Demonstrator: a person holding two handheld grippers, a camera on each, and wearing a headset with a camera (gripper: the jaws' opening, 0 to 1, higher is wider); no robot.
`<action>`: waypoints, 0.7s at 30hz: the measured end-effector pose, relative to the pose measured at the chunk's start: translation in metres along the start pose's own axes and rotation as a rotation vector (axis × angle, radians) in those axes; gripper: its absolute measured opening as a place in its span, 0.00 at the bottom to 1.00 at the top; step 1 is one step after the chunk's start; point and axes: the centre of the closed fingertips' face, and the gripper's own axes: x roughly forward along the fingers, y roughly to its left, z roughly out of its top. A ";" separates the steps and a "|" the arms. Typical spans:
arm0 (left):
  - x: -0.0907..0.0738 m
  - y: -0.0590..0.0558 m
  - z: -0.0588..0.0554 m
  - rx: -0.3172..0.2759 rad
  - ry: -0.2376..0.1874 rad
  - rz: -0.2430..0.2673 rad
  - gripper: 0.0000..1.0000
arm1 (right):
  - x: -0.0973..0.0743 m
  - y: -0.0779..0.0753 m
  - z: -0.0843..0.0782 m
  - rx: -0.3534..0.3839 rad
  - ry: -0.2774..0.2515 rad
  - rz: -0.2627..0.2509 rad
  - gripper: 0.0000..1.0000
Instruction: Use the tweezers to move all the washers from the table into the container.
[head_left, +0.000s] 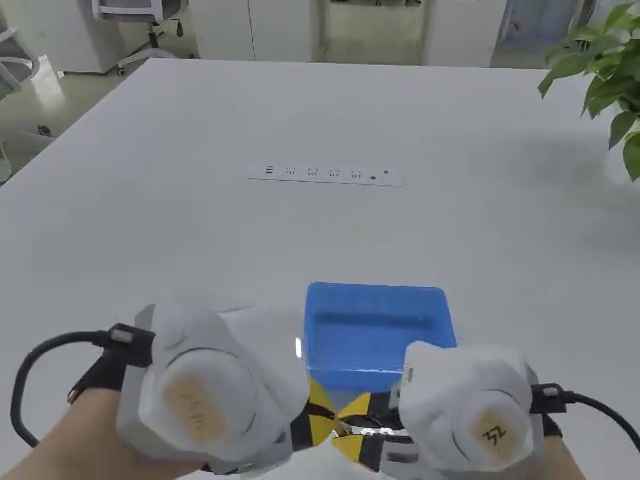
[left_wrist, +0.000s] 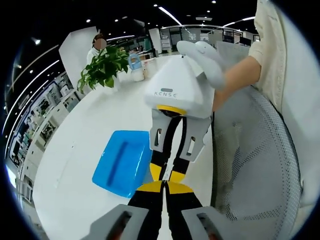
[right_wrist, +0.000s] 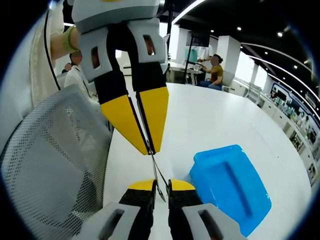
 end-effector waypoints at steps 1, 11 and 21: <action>-0.001 0.002 0.000 0.000 0.003 0.001 0.00 | 0.001 -0.001 0.002 0.003 -0.006 0.002 0.05; 0.004 0.014 -0.003 -0.014 -0.001 -0.026 0.00 | 0.010 -0.008 0.002 0.014 -0.017 0.004 0.05; 0.002 0.017 -0.004 0.012 0.025 -0.086 0.00 | 0.007 -0.007 0.004 0.051 -0.033 -0.003 0.05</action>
